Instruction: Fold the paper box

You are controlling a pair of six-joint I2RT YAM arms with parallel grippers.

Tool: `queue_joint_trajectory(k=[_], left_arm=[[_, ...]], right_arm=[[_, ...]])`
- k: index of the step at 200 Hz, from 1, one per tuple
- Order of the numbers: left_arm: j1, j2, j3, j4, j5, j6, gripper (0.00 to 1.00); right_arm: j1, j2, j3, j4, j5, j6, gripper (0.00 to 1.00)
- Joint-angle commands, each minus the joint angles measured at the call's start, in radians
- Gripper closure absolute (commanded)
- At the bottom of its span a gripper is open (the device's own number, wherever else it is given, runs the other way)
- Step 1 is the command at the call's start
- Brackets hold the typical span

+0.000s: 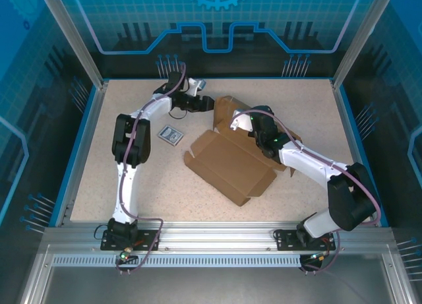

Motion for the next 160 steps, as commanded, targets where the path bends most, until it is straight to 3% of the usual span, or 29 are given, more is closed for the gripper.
queue_joint_trajectory(k=[1,160], left_arm=[[-0.012,-0.083,-0.076,0.090,0.022,0.026,0.31],[-0.075,-0.162,-0.244,0.216,0.030,0.102,0.29]], right_arm=[[0.003,0.007,0.003,-0.023,-0.009,0.015,0.94],[-0.010,0.000,0.014,-0.064,-0.035,0.040,0.94]])
